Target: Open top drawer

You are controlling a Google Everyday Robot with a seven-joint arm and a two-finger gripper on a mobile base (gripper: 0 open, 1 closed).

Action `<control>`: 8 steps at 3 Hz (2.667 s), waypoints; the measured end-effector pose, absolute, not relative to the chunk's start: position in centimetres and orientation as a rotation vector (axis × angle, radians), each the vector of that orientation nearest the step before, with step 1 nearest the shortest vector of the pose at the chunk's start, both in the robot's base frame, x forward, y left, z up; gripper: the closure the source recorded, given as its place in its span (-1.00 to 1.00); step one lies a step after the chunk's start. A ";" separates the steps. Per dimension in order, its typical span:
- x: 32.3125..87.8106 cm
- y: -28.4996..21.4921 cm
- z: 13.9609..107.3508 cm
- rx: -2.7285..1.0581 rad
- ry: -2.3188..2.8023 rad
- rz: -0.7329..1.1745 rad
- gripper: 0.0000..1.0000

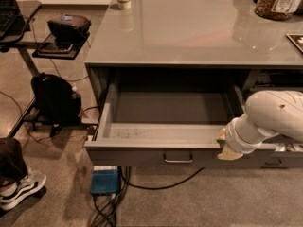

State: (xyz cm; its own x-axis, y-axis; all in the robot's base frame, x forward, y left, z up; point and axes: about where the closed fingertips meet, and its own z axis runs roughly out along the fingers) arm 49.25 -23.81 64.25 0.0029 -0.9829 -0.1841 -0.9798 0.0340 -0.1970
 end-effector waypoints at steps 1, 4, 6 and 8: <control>48.5 -23.1 64.9 -2.006 2.007 -0.021 1.00; 45.3 -23.1 64.3 -2.028 1.953 0.024 1.00; 42.5 -22.3 64.0 -2.045 1.896 0.073 1.00; 41.3 -22.5 63.7 -2.056 1.874 0.096 1.00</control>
Offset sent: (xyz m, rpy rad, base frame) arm -0.2033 0.0015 -0.0068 0.1780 -0.0264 0.2130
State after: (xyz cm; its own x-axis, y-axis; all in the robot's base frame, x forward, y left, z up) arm 41.34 -22.45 63.72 0.1196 -0.9510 -0.2852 -0.9751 -0.0585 -0.2139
